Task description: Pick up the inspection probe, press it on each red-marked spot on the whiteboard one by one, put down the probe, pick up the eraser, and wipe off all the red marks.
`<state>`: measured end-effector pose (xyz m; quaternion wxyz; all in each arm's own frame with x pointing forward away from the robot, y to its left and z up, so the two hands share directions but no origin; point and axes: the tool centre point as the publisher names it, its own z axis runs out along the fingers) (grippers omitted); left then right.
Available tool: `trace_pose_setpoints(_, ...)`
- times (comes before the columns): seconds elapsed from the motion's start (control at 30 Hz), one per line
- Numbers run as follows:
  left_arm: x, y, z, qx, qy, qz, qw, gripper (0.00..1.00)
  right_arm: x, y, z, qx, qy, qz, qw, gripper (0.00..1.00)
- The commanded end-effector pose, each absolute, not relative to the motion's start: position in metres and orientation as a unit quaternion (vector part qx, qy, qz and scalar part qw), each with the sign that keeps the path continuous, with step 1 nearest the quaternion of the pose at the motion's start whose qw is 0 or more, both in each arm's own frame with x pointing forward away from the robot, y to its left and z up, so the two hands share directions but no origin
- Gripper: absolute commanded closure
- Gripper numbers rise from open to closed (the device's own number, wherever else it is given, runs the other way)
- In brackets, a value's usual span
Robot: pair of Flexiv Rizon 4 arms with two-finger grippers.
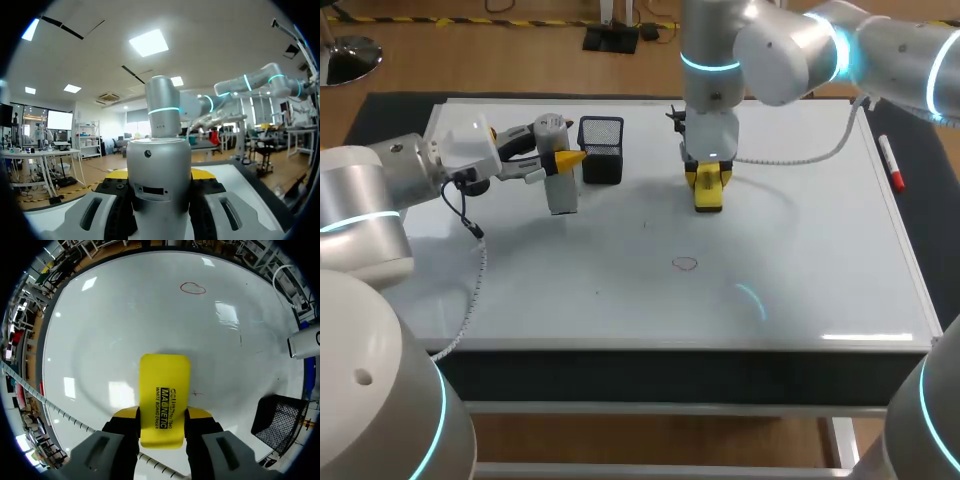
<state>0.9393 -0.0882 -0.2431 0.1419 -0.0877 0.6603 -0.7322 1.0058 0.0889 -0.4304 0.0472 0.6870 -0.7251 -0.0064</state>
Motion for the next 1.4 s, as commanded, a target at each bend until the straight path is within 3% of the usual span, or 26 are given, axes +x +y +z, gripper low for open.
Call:
trace_pose_setpoints(0.03, 0.940, -0.088, -0.243, -0.088, 0.659, -0.733, 0.143, 1.00, 1.010, 0.076, -0.431, 0.682, -0.730, -0.007, 0.045, 1.00)
trace_pose_setpoints(1.0, 0.940, -0.088, -0.243, -0.088, 0.659, -0.733, 0.143, 1.00, 1.062, 0.008, -0.385, 0.591, -0.804, -0.040, 0.038, 1.00)
trace_pose_setpoints(1.4, 0.940, -0.088, -0.243, -0.088, 0.659, -0.733, 0.143, 1.00, 1.062, 0.008, -0.385, 0.591, -0.804, -0.040, 0.038, 1.00)
